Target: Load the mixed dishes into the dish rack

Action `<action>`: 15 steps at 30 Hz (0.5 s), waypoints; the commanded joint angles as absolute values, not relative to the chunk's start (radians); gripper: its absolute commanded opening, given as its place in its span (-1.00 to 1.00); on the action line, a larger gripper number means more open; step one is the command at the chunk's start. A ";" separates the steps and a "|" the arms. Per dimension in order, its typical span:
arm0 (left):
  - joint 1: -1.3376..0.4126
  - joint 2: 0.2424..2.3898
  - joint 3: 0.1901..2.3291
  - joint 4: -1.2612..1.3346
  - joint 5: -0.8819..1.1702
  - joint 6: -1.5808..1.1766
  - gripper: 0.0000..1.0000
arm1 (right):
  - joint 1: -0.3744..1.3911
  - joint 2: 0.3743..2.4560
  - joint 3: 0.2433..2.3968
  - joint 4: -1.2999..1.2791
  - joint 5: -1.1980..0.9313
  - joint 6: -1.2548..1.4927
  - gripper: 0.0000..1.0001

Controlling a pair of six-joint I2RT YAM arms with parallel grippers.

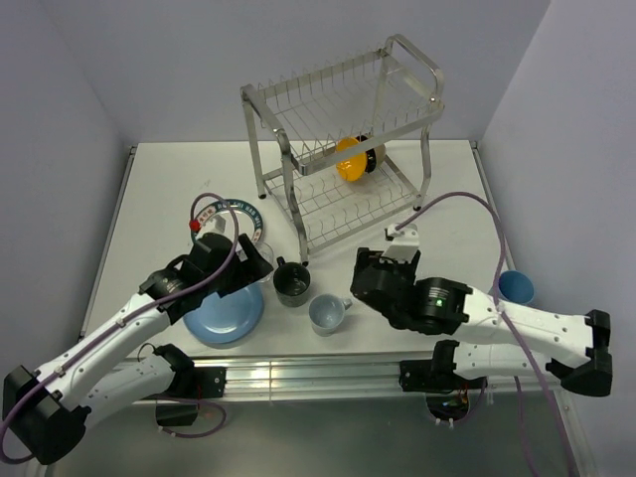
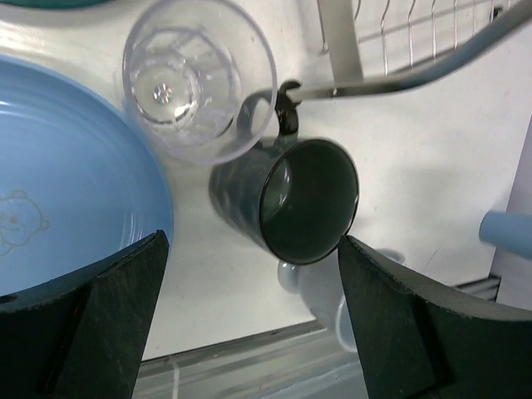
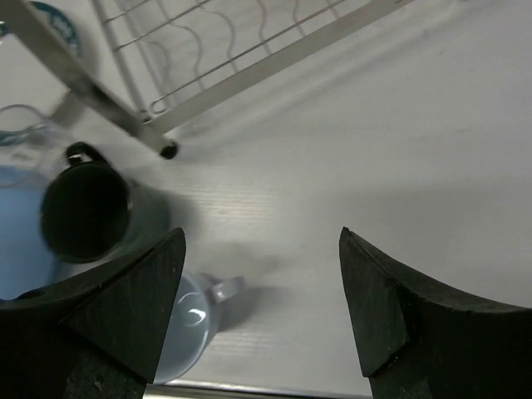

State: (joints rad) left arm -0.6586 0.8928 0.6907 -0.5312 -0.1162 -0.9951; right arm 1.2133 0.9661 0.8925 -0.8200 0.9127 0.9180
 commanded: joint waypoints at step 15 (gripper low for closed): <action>-0.961 1.003 0.765 -0.439 -0.097 -1.106 0.61 | 1.197 0.767 0.841 -0.722 0.581 1.132 0.64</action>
